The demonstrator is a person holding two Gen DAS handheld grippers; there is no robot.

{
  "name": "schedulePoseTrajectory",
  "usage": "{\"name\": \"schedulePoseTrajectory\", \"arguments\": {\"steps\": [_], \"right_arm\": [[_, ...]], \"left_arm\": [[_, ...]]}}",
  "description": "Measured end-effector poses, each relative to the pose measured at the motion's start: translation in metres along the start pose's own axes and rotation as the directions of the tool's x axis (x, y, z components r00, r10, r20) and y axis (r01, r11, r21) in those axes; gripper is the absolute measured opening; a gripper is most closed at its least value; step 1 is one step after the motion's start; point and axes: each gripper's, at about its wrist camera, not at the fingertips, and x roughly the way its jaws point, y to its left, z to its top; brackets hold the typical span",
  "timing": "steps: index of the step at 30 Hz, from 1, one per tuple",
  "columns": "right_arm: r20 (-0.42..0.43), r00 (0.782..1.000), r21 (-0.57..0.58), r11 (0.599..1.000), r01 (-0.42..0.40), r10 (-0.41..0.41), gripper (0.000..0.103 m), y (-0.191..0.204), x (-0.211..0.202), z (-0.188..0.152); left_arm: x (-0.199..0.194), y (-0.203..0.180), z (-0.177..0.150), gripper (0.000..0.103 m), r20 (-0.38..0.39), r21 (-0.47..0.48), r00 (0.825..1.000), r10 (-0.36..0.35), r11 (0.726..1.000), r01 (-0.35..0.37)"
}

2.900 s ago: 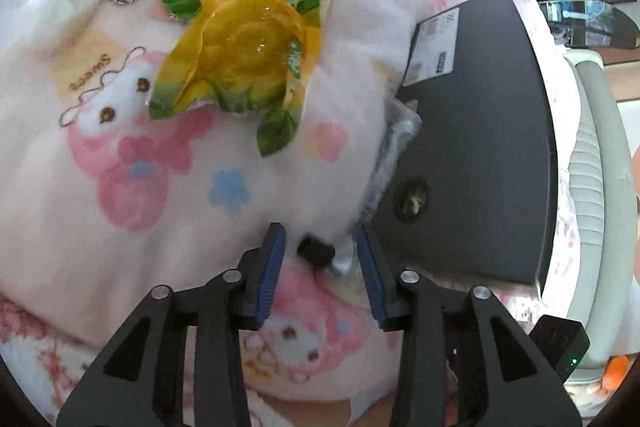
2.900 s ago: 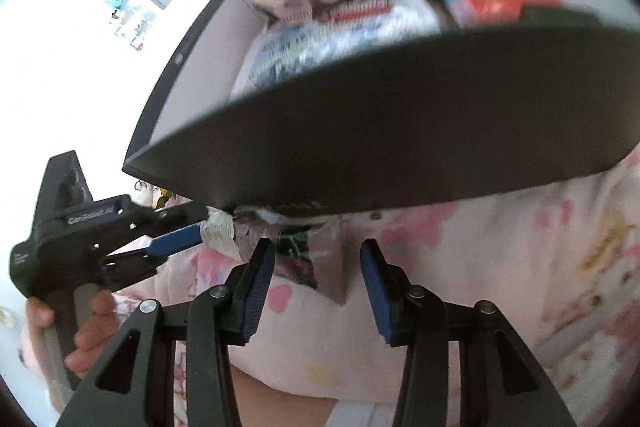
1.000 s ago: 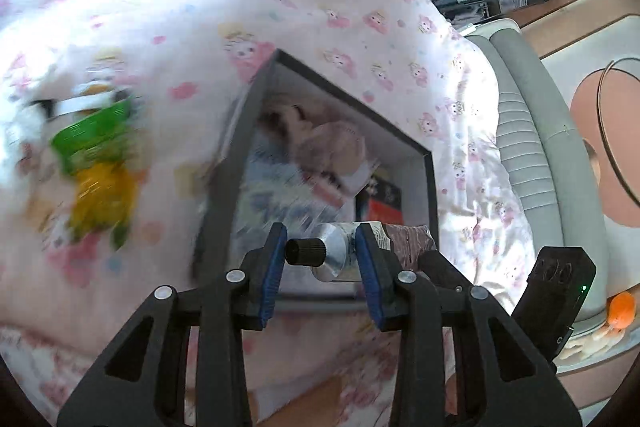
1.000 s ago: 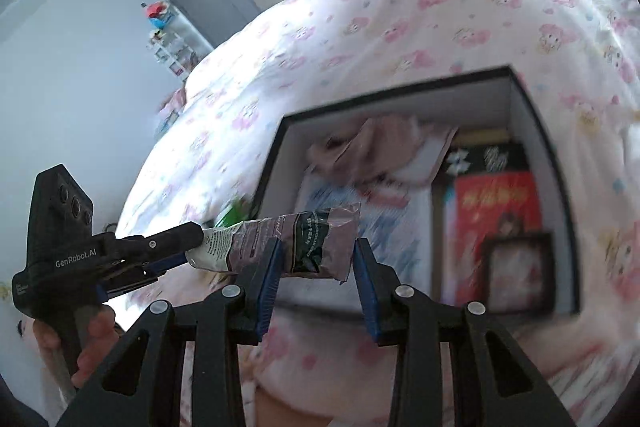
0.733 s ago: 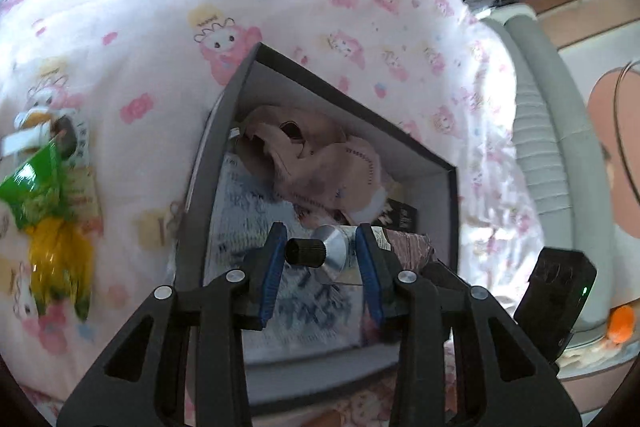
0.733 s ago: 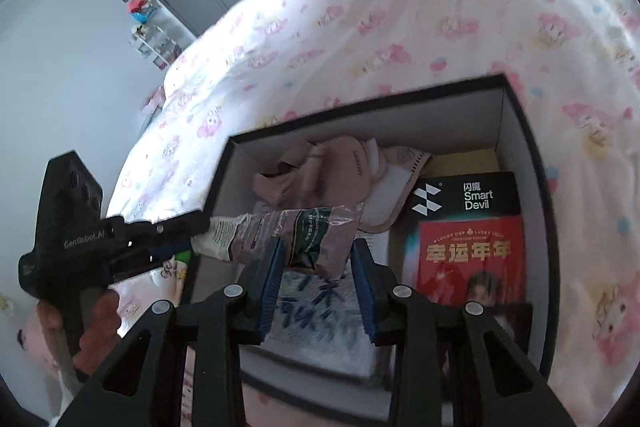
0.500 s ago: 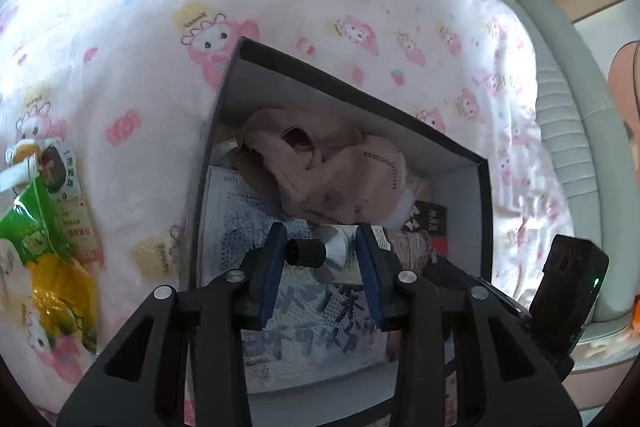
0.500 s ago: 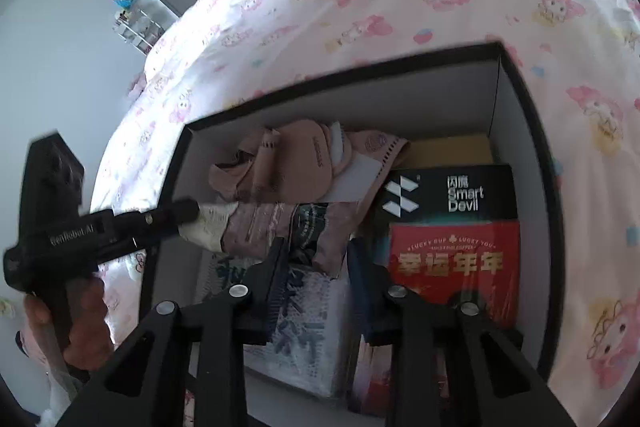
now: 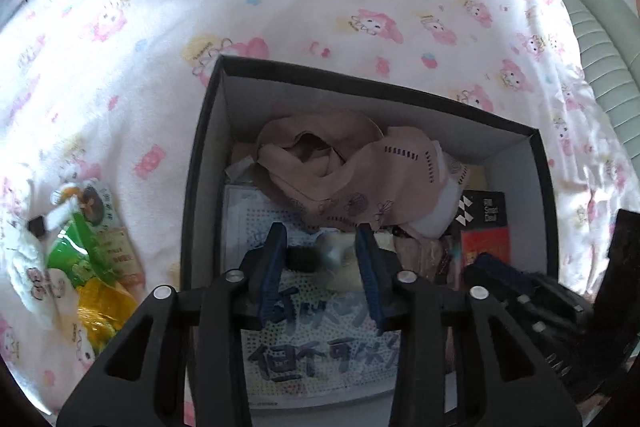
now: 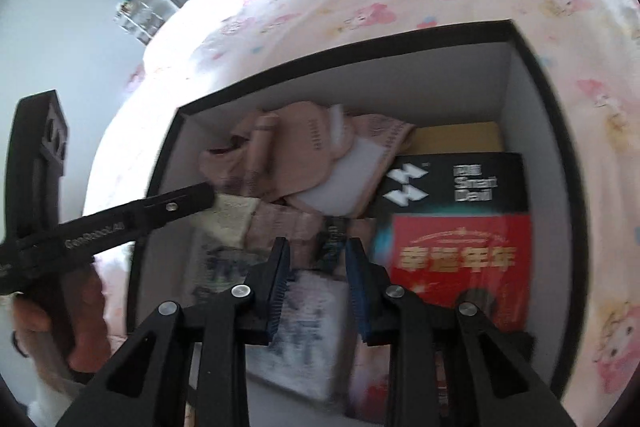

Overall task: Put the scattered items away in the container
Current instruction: 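Lower the tube into the black box with the left gripper, then open the left gripper to release the tube inside the box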

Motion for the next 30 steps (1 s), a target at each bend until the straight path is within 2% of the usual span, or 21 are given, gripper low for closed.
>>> {"name": "schedulePoseTrajectory", "arguments": {"steps": [2, 5, 8, 10, 12, 16, 18, 21, 26, 30], "right_arm": [[0.030, 0.999, 0.033, 0.999, -0.016, 0.015, 0.025, -0.008, -0.012, -0.001], [0.060, 0.998, 0.061, 0.998, -0.008, 0.004, 0.025, -0.016, -0.025, -0.005], [0.056, 0.998, 0.068, 0.998, 0.012, -0.015, 0.025, -0.021, -0.028, -0.008], [0.047, 0.999, 0.050, 0.999, 0.003, -0.006, 0.025, -0.016, -0.027, -0.009], [0.029, 1.000, 0.024, 1.000, -0.011, 0.010, 0.025, -0.009, -0.025, -0.010], [-0.041, 0.998, -0.043, 0.998, -0.038, 0.036, 0.025, 0.007, -0.009, -0.014], [-0.091, 0.996, -0.045, 0.999, -0.019, 0.015, 0.025, 0.006, 0.004, -0.014], [-0.134, 0.990, -0.022, 0.999, -0.046, 0.043, 0.025, 0.005, 0.017, -0.007], [-0.127, 0.988, -0.123, 0.990, 0.076, -0.091, 0.025, 0.025, 0.030, 0.009], [-0.102, 0.987, -0.115, 0.987, 0.109, -0.121, 0.025, 0.026, 0.036, 0.021]], "left_arm": [[-0.011, -0.005, -0.004, 0.034, 0.023, 0.033, 1.000, 0.005, 0.999, -0.006], [-0.028, -0.012, -0.014, 0.034, 0.035, 0.071, 0.999, -0.031, 0.997, 0.028], [-0.030, -0.018, -0.025, 0.034, -0.020, 0.101, 0.997, -0.076, 0.992, 0.078], [-0.023, -0.022, -0.031, 0.034, -0.061, 0.123, 0.996, -0.064, 0.990, 0.071], [-0.016, -0.026, -0.036, 0.033, -0.083, 0.149, 0.996, -0.036, 0.988, 0.048], [0.007, -0.028, -0.034, 0.033, -0.148, 0.149, 0.988, -0.035, 0.987, 0.058], [0.014, -0.028, -0.028, 0.033, -0.152, 0.152, 0.988, -0.031, 0.987, 0.054], [0.029, -0.026, -0.020, 0.033, -0.182, 0.130, 0.982, -0.040, 0.989, 0.065], [0.040, -0.019, -0.015, 0.031, -0.192, 0.074, 0.979, -0.073, 0.993, 0.088], [0.044, -0.010, -0.007, 0.031, -0.183, 0.023, 0.978, -0.103, 0.994, 0.109]]}}
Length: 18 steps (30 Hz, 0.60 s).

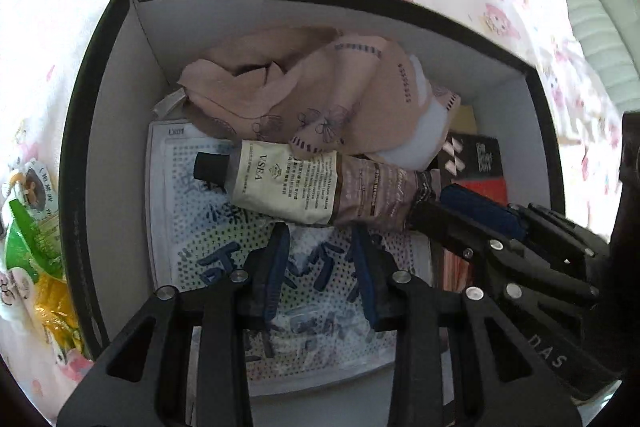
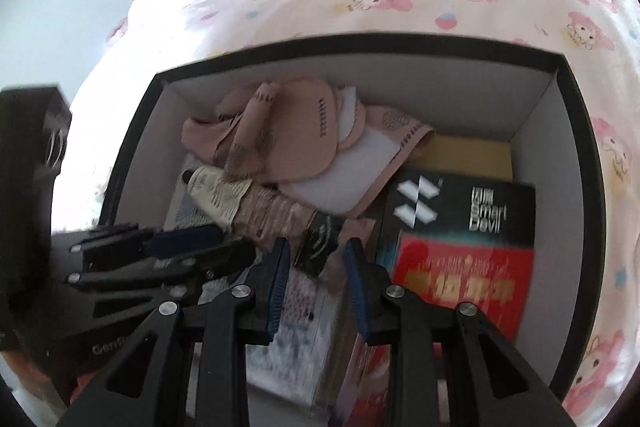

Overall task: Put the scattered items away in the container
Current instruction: 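Open the left gripper to release the tube inside the box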

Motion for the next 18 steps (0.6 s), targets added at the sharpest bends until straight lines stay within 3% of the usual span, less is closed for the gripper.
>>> {"name": "schedulePoseTrajectory", "arguments": {"steps": [3, 6, 7, 10, 13, 16, 18], "right_arm": [[0.032, 0.999, 0.017, 1.000, -0.001, 0.001, 0.025, -0.002, -0.004, 0.000], [0.083, 0.996, 0.017, 1.000, -0.016, 0.014, 0.025, -0.003, -0.017, -0.005], [0.101, 0.995, 0.016, 1.000, 0.001, -0.003, 0.025, -0.003, -0.020, -0.006], [0.085, 0.996, 0.039, 0.999, 0.031, -0.034, 0.025, -0.007, -0.017, -0.008], [0.055, 0.998, 0.082, 0.997, -0.009, 0.005, 0.025, -0.010, -0.014, -0.009], [0.057, 0.998, 0.059, 0.998, 0.023, -0.026, 0.025, -0.009, -0.013, -0.010], [0.028, 0.999, 0.086, 0.996, -0.025, 0.022, 0.025, -0.011, -0.007, -0.011]], "left_arm": [[-0.008, -0.001, -0.001, 0.031, 0.013, 0.000, 1.000, -0.018, 1.000, 0.018], [-0.021, -0.002, -0.004, 0.031, 0.033, 0.002, 0.991, -0.129, 0.992, 0.129], [-0.025, -0.002, -0.003, 0.031, 0.058, -0.002, 0.989, -0.134, 0.991, 0.134], [-0.029, 0.002, 0.002, 0.031, 0.117, -0.037, 0.992, -0.056, 0.998, 0.060], [-0.022, 0.011, 0.009, 0.031, 0.118, -0.089, 0.991, -0.065, 0.993, 0.075], [-0.021, 0.010, 0.012, 0.031, 0.108, -0.093, 0.993, -0.052, 0.994, 0.063], [-0.021, 0.008, 0.010, 0.031, 0.104, -0.096, 0.993, -0.062, 0.993, 0.072]]}}
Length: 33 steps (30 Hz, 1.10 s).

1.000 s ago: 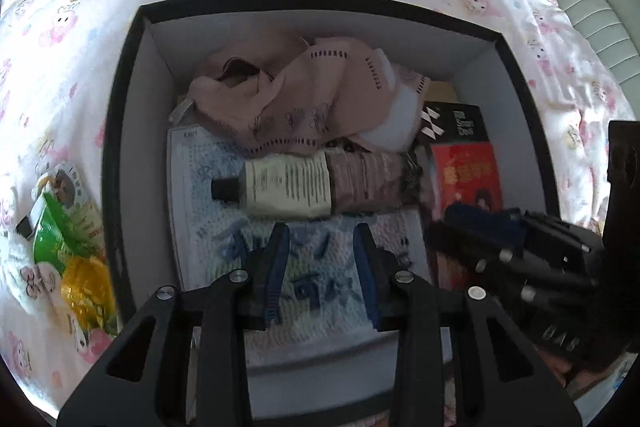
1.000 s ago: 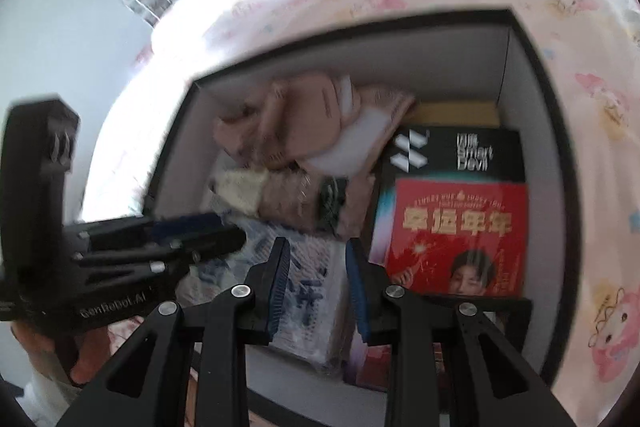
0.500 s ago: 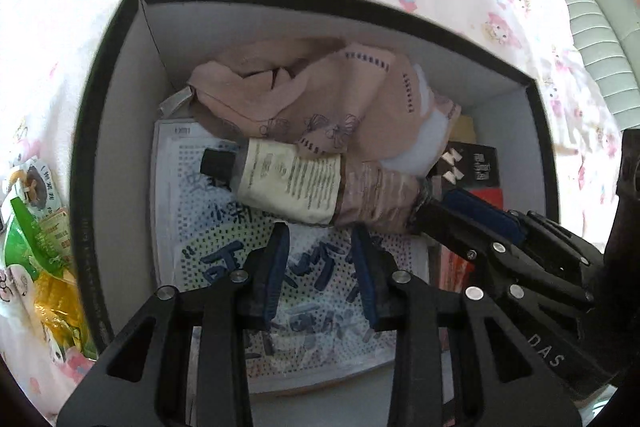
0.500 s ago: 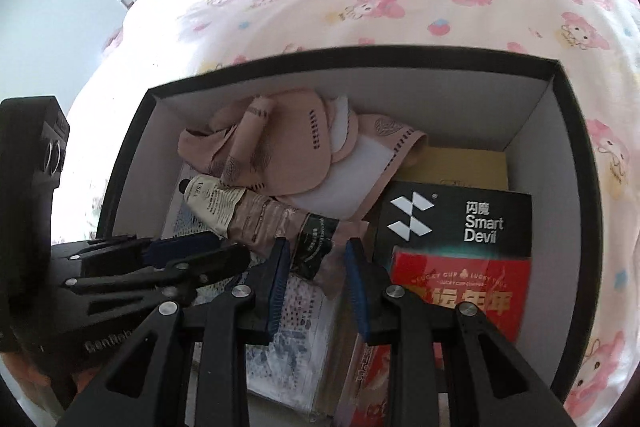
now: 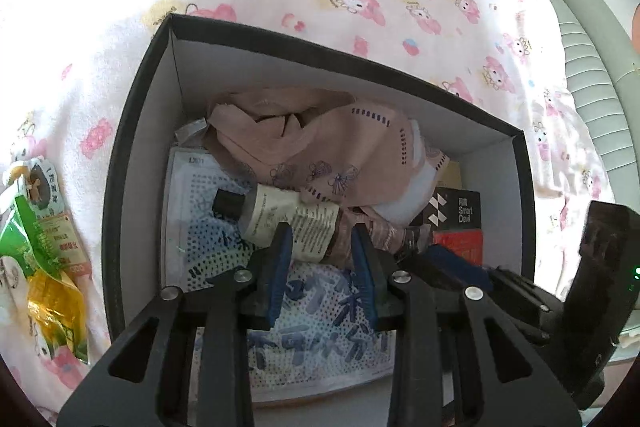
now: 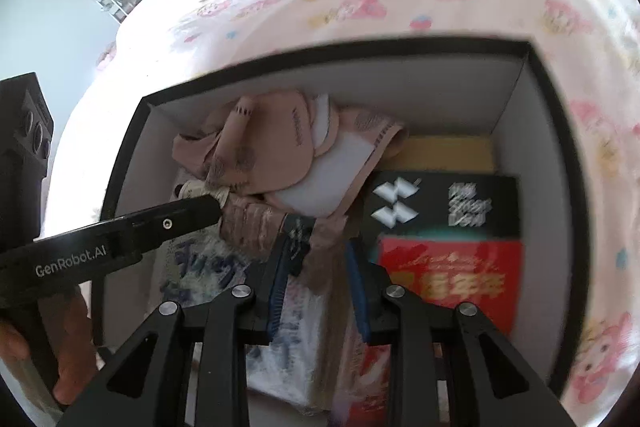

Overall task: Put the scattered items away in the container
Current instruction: 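Open the left gripper to release the tube inside the box, then move the left gripper back toward the green corn snack bag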

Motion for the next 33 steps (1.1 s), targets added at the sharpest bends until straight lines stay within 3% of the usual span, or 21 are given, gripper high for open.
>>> {"name": "schedulePoseTrajectory", "arguments": {"steps": [4, 8, 14, 18, 26, 33], "right_arm": [[0.034, 0.999, -0.013, 1.000, 0.019, -0.018, 0.025, 0.003, -0.013, -0.005], [0.164, 0.985, -0.034, 0.998, 0.056, -0.049, 0.025, 0.019, -0.057, -0.015], [0.247, 0.966, -0.069, 0.993, 0.097, -0.077, 0.025, 0.049, -0.094, -0.046], [0.273, 0.957, -0.064, 0.991, 0.115, -0.094, 0.025, 0.060, -0.108, -0.063], [0.299, 0.948, -0.141, 0.978, 0.153, -0.106, 0.025, 0.099, -0.127, -0.102], [0.276, 0.960, -0.210, 0.972, 0.109, -0.048, 0.025, 0.138, -0.121, -0.122]], "left_arm": [[-0.015, -0.005, -0.007, 0.031, 0.045, 0.039, 0.998, -0.040, 0.998, 0.039], [-0.048, -0.017, -0.033, 0.031, 0.077, 0.071, 0.993, -0.087, 0.994, 0.082], [-0.090, -0.030, -0.070, 0.028, 0.177, 0.144, 0.984, -0.037, 0.990, 0.011], [-0.112, -0.028, -0.095, 0.028, 0.207, 0.161, 0.978, -0.030, 0.987, -0.003], [-0.144, -0.001, -0.136, 0.028, 0.208, 0.145, 0.975, -0.076, 0.988, 0.046], [-0.167, 0.036, -0.157, 0.027, 0.231, 0.105, 0.972, -0.046, 0.994, 0.022]]}}
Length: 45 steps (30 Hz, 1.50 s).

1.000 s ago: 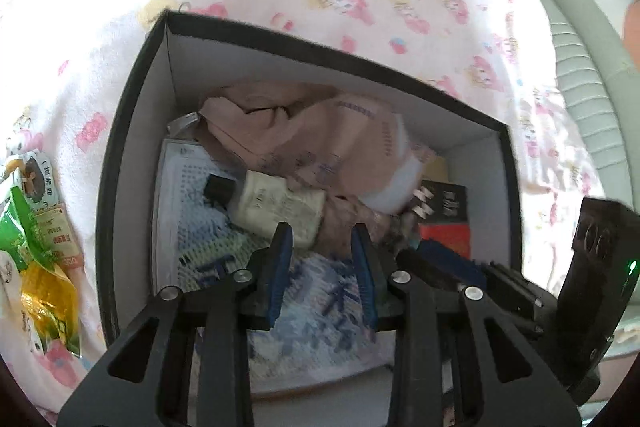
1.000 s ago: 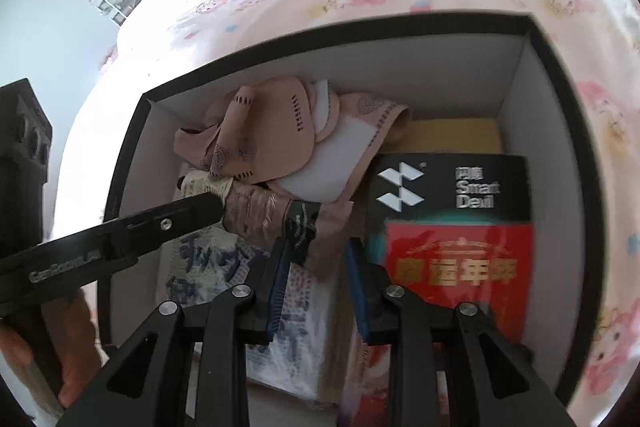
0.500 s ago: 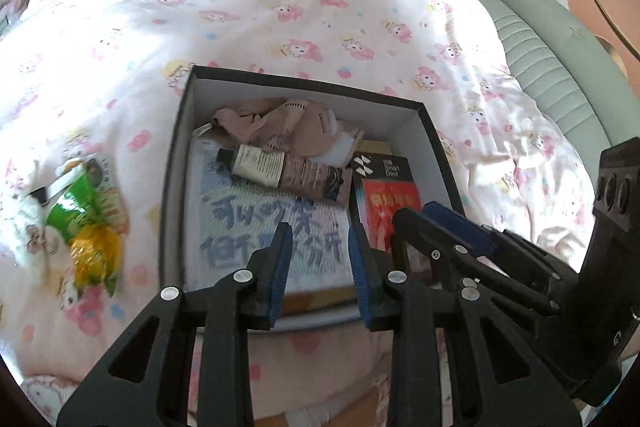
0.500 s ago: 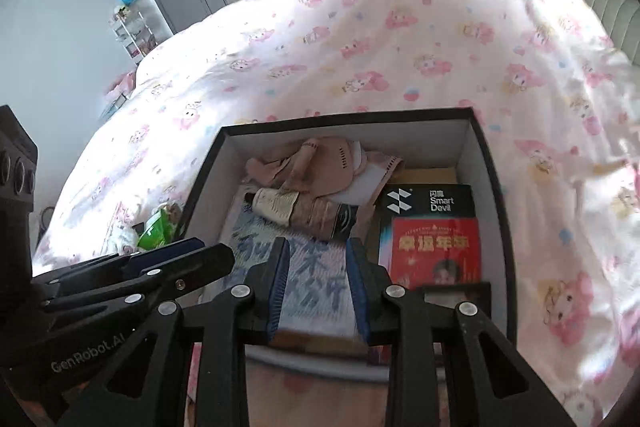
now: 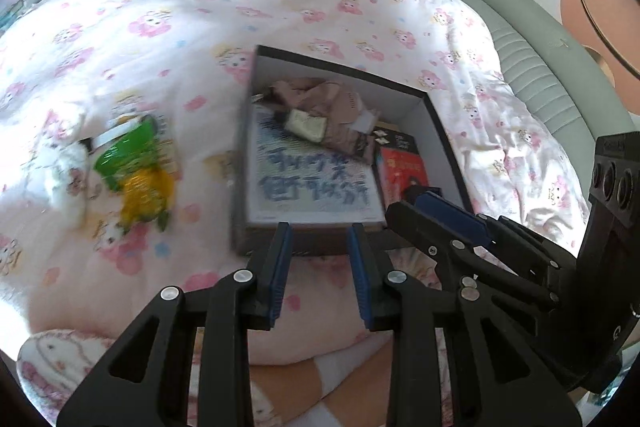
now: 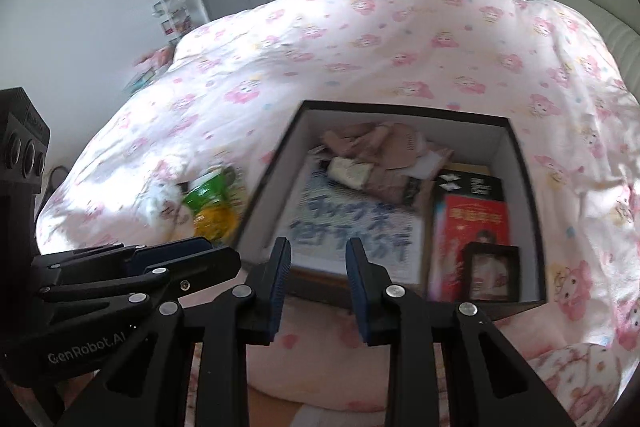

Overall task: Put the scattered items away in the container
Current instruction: 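Move the left gripper back toward the green corn snack bag, then grasp the green-and-yellow corn snack bag with the left gripper and lift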

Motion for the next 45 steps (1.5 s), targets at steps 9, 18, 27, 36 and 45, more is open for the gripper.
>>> {"name": "schedulePoseTrajectory", "arguments": {"steps": [9, 18, 27, 36, 45], "right_arm": [[-0.046, 0.995, -0.100, 0.991, -0.094, 0.090, 0.025, 0.069, 0.038, 0.005], [-0.156, 0.979, -0.133, 0.979, -0.153, 0.131, 0.025, 0.110, 0.109, 0.017], [-0.199, 0.971, -0.153, 0.975, -0.163, 0.131, 0.025, 0.142, 0.165, 0.043], [-0.232, 0.967, -0.135, 0.981, -0.137, 0.103, 0.026, 0.147, 0.203, 0.040], [-0.360, 0.929, -0.153, 0.976, -0.154, 0.090, 0.028, 0.138, 0.227, 0.032]], "left_arm": [[-0.020, 0.086, -0.014, 0.029, 0.031, -0.181, 0.998, 0.054, 0.982, -0.048], [0.019, 0.177, -0.021, 0.029, -0.054, -0.428, 0.988, 0.144, 0.891, -0.153], [0.032, 0.240, -0.007, 0.029, -0.029, -0.593, 0.992, 0.124, 0.797, -0.117], [0.060, 0.255, -0.013, 0.029, -0.008, -0.628, 0.994, 0.112, 0.773, -0.092], [0.072, 0.259, -0.017, 0.031, 0.012, -0.651, 0.997, 0.073, 0.757, -0.047]]}}
